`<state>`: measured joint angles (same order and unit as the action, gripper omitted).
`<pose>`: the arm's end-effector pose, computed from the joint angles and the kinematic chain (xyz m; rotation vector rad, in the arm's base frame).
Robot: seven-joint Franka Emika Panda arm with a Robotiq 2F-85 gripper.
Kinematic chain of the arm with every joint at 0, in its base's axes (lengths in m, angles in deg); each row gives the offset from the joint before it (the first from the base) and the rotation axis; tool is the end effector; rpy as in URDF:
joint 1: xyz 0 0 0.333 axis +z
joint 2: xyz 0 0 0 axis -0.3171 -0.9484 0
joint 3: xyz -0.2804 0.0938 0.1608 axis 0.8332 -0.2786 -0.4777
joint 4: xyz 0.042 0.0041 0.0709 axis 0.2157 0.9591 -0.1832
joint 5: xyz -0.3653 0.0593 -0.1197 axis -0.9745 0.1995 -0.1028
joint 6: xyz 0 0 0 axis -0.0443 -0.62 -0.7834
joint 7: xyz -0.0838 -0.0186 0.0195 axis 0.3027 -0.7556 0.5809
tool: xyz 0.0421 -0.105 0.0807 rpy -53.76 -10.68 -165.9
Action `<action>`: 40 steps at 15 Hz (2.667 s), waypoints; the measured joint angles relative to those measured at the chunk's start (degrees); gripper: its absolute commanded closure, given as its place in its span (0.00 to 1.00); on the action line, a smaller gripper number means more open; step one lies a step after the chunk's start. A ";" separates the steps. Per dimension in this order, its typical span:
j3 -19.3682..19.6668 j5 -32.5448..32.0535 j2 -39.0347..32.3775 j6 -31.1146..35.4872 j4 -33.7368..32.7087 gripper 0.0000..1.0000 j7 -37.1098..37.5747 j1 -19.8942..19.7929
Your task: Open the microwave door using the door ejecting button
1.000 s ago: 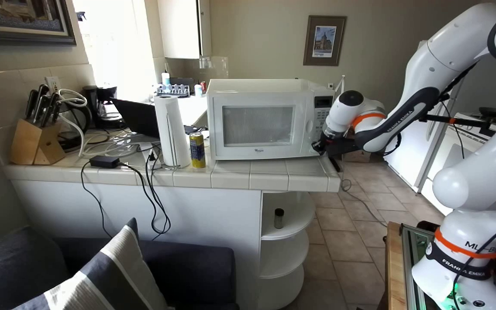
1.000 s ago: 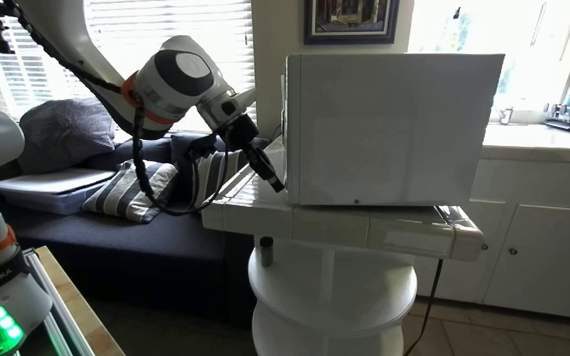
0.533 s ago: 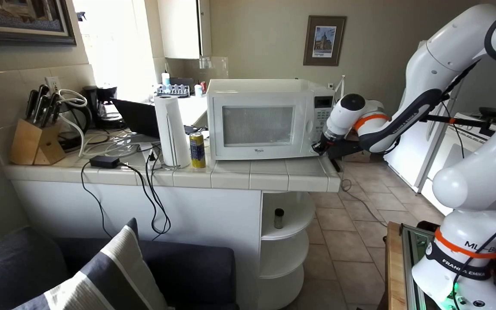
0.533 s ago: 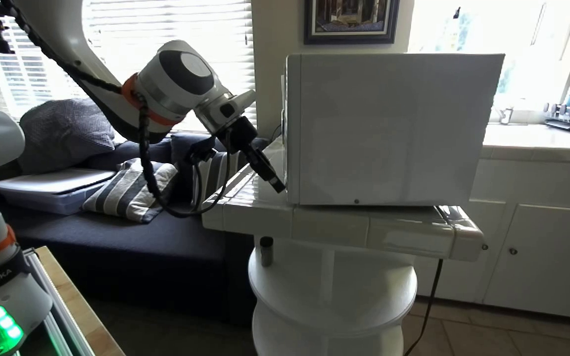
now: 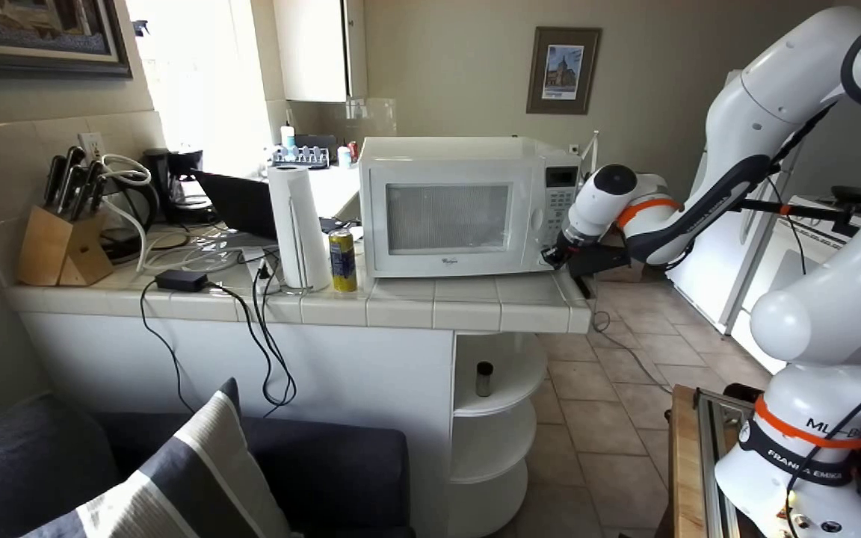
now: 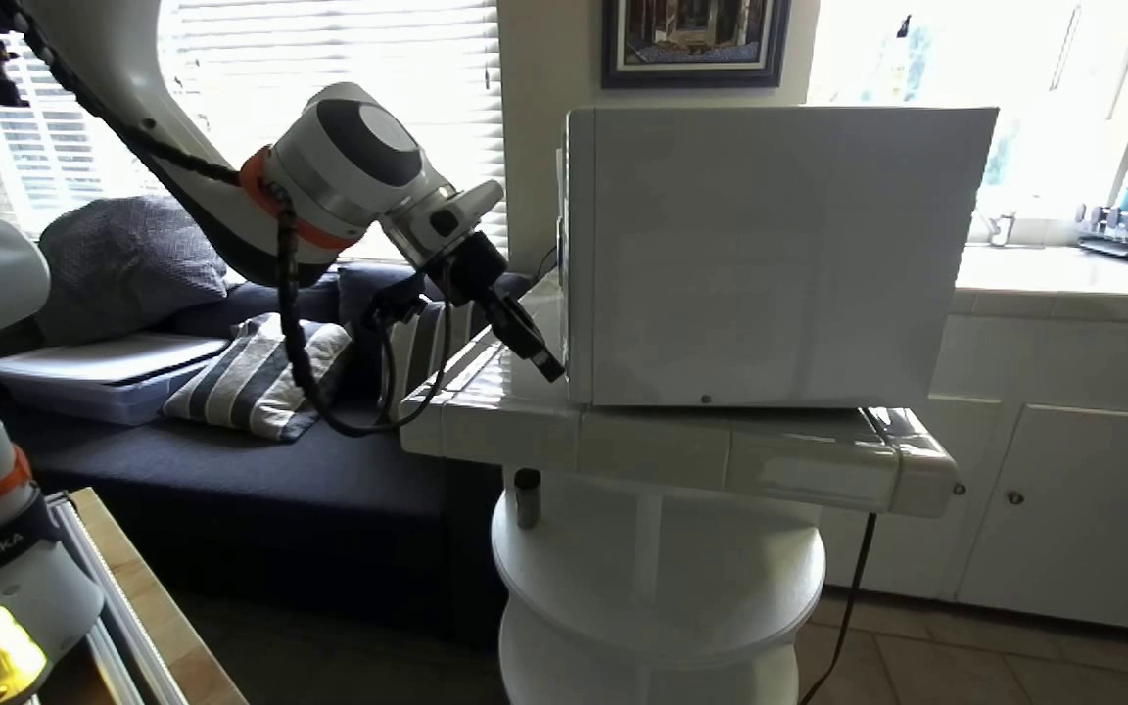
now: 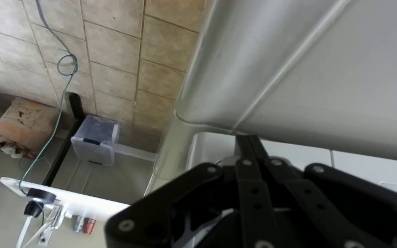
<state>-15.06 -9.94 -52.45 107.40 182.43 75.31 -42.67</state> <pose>0.4080 -0.2156 0.3326 2.4325 -0.9570 0.7542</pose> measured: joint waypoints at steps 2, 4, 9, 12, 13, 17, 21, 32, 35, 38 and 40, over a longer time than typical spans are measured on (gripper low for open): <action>0.00 0.00 0.03 0.00 0.00 1.00 0.65 0.03; 0.00 0.01 0.05 0.00 0.01 1.00 1.07 0.06; 0.00 0.23 0.25 0.00 0.07 1.00 1.98 0.21; 0.00 0.84 0.36 0.00 0.12 1.00 1.98 0.29; 0.00 1.03 0.38 0.00 0.13 1.00 1.99 0.31; 0.00 1.40 0.46 0.00 0.13 1.00 2.13 0.37; 0.00 2.36 0.49 0.00 0.03 1.00 2.64 0.44; -1.27 1.89 0.31 -2.56 -1.43 1.00 4.54 0.57; -1.48 -0.11 0.18 -2.96 -1.59 1.00 5.63 0.50; -1.49 -4.44 -0.06 -2.93 -1.80 1.00 8.71 0.34; -1.47 -7.78 -0.25 -2.68 -1.94 1.00 11.10 0.17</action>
<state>-16.53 -17.72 -52.70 104.72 180.50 86.41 -42.51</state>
